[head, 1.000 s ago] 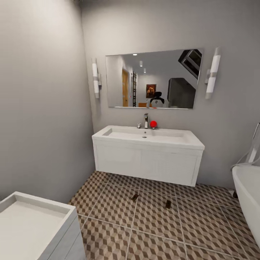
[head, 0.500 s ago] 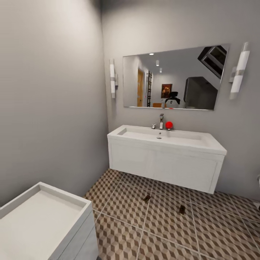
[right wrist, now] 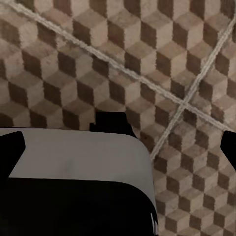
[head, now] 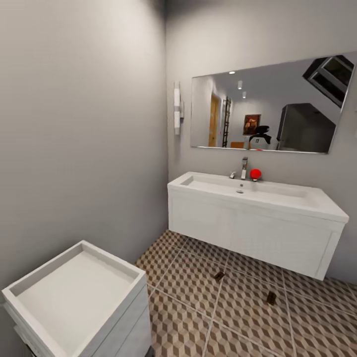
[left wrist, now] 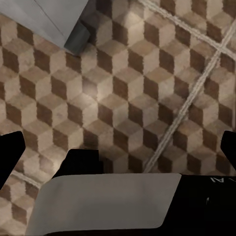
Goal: Take the four mousetraps from the cabinet in the bathroom and place them on the bathroom floor. Make sure all four end up on the same floor surface, and ensure that at least two of them are either under or directly next to the same bathroom sink.
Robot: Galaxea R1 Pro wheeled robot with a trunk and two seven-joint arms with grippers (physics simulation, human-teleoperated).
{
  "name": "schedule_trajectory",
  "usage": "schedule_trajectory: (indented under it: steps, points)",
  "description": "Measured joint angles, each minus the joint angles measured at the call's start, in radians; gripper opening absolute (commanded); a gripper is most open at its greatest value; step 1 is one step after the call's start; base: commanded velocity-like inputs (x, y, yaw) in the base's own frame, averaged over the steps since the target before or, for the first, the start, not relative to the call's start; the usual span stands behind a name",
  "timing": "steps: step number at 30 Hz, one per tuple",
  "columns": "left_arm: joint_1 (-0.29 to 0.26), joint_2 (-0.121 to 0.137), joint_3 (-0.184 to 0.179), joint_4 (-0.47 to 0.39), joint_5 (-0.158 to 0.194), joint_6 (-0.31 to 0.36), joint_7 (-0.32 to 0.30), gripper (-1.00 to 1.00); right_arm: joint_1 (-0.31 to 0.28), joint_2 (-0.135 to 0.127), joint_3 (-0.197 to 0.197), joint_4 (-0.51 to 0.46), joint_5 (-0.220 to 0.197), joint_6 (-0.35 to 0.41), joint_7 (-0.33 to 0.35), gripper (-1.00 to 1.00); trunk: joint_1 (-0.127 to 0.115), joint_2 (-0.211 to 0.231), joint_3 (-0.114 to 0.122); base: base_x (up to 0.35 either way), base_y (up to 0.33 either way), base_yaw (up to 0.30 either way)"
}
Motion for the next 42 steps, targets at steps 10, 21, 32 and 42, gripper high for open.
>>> schedule_trajectory:
  steps: [10, 21, 32, 42]
  points:
    - [0.0, -0.006, 0.001, 0.0, 0.003, 0.0, 0.0, 1.0, 0.0, 0.0, 0.0, 0.0, 0.001, -0.001, 0.0, 1.0, 0.0, 0.0, 0.0, 0.0, 0.0, 0.27]
    - [0.0, -0.007, 0.0, 0.001, 0.003, 0.0, 0.0, 1.0, 0.0, 0.0, 0.0, 0.0, 0.002, -0.003, 0.0, 1.0, 0.0, 0.0, 0.0, 0.0, 0.0, 0.27]
    - [0.0, -0.007, 0.0, 0.002, 0.005, -0.002, 0.0, 1.0, 0.0, 0.002, 0.0, 0.0, 0.002, -0.003, 0.0, 1.0, 0.0, 0.0, 0.0, 0.0, 0.0, 0.27]
    - [0.0, -0.006, 0.0, 0.002, 0.005, -0.002, 0.0, 1.0, 0.0, 0.002, 0.0, 0.0, 0.002, -0.003, 0.0, 1.0, 0.0, 0.0, 0.0, 0.0, 0.0, 0.26]
